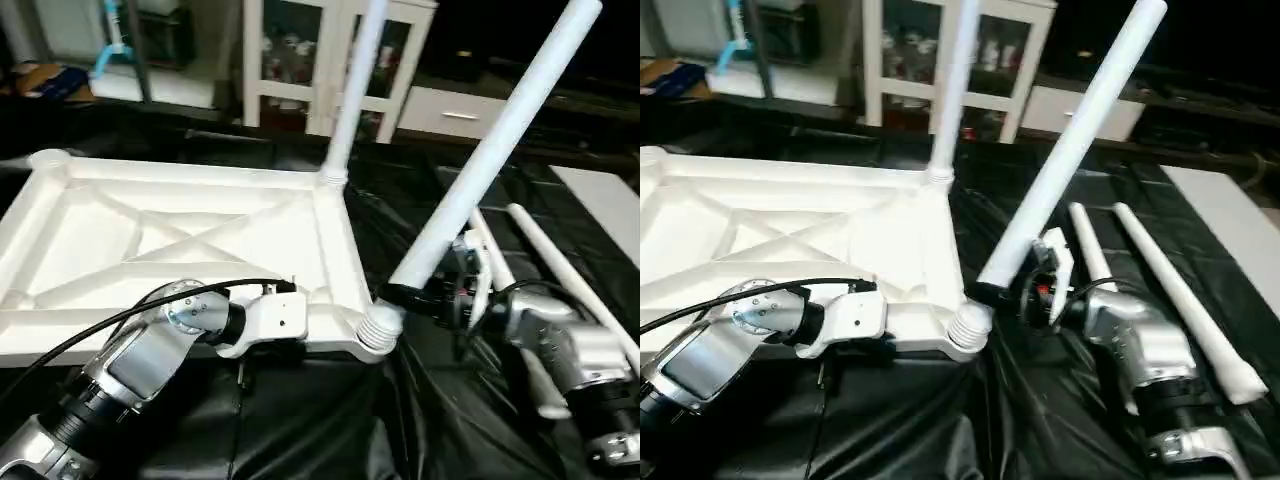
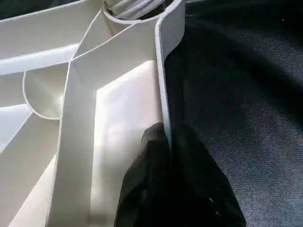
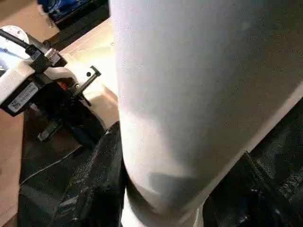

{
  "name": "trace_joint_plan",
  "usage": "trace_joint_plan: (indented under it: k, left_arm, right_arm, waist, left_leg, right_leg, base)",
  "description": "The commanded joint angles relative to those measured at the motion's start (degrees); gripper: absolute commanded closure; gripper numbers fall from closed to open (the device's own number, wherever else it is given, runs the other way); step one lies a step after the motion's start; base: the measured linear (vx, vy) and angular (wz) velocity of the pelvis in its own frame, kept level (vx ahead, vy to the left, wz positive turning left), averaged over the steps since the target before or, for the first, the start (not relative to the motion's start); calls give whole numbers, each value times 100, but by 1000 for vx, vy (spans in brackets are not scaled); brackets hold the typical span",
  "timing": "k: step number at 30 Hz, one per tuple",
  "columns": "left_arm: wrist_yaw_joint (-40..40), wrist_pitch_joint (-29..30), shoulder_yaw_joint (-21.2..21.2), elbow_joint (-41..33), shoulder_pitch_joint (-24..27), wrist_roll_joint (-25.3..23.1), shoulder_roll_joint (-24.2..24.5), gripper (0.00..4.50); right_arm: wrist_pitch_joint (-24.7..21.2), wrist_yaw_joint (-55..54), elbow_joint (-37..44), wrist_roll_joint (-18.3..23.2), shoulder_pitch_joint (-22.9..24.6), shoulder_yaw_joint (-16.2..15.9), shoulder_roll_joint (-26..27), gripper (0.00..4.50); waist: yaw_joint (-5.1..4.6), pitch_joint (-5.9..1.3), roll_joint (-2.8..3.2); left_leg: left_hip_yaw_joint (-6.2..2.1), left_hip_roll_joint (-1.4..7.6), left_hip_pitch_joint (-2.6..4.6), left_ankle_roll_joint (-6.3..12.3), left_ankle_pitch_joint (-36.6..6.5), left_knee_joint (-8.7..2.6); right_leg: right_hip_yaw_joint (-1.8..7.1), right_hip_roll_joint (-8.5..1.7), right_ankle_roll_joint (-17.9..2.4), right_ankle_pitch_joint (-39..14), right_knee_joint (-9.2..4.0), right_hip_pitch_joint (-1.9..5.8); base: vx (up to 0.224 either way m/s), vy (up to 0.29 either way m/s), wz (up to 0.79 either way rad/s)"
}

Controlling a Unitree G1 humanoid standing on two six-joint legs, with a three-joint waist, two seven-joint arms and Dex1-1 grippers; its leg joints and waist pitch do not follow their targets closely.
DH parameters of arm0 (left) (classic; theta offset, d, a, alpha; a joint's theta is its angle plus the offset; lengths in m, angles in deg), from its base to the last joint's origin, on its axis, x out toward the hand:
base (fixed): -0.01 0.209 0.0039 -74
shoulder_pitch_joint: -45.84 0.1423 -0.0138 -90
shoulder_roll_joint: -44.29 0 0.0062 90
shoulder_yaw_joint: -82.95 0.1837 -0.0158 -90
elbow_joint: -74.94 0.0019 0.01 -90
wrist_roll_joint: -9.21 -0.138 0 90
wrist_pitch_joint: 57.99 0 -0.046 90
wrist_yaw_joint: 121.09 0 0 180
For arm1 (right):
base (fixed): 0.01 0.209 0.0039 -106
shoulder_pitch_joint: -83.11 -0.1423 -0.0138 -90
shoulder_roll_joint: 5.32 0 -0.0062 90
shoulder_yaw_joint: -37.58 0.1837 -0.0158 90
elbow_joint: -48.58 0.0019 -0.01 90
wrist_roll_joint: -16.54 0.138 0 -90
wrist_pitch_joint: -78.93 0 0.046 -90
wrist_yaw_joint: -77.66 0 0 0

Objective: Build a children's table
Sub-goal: Insert table leg to table base

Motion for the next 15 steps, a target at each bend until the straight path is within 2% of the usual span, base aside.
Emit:
trace_joint_plan:
  k: [1,4,6,8,10,15]
  left_arm:
    - [12,-42,174,68,-29,-193,30,450]
    - [21,-49,169,65,-23,-210,25,450]
    - [22,-59,176,67,-26,-205,31,450]
    - [24,-59,179,64,-26,-207,33,450]
    - [28,-57,179,59,-24,-209,36,450]
    - [41,-46,170,42,-18,-213,30,450]
  right_arm:
    - [-239,-97,-386,-319,152,-175,-221,262]
    - [-254,-65,-490,-349,32,-162,-252,262]
    - [-225,14,-562,-407,-120,-195,-296,262]
    - [-218,52,-541,-408,-166,-205,-307,262]
    - [-281,91,-471,-333,-219,-161,-305,262]
    - [-578,234,-217,-49,-375,45,-299,262]
  waist:
    - [-30,-176,113]
    - [-3,-169,98]
    - [18,-159,100]
    - [28,-157,100]
    - [35,-169,93]
    - [56,-203,90]
  left_leg:
    - [18,193,10,166,-508,-376]
    - [32,187,2,194,-581,-368]
    - [17,200,8,87,-948,-389]
    - [14,203,20,28,-1044,-391]
    - [11,196,8,30,-910,-380]
    - [30,182,18,142,-402,-337]
  right_leg:
    - [256,-296,-1356,23,-236,127]
    - [270,-310,-1373,-148,-241,133]
    - [270,-325,-1275,-774,-291,125]
    - [274,-322,-1203,-959,-308,111]
    - [277,-313,-1172,-835,-285,127]
    - [270,-290,-1328,-116,-202,150]
  base:
    - [0,0,0]
    - [0,0,0]
    - [0,0,0]
    - [0,0,0]
    - [0,0,0]
    - [0,0,0]
